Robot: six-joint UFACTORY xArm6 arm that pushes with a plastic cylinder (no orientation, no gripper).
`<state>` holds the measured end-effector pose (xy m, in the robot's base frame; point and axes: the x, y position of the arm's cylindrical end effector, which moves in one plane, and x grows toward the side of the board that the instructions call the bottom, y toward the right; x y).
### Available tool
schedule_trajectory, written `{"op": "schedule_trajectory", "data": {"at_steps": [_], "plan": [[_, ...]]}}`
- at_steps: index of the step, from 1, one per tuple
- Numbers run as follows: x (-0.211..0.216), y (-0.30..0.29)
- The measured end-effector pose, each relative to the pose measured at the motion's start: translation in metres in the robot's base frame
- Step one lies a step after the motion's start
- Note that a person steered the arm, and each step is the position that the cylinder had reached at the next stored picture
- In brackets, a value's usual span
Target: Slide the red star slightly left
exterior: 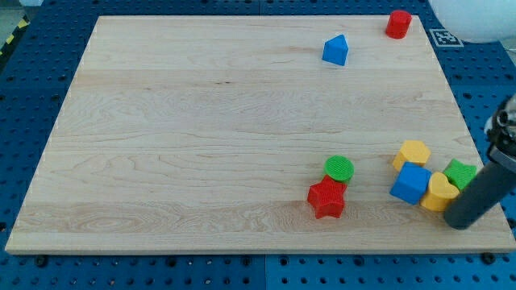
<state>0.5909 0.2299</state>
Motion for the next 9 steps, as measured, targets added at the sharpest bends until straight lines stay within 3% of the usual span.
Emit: {"op": "schedule_trajectory", "data": {"at_steps": [2,4,6,7,9], "plan": [[-0.037,-0.022],[-0.041,-0.082],[0.003,-0.087],[0.003,-0.088],[-0.003,-0.152]]}}
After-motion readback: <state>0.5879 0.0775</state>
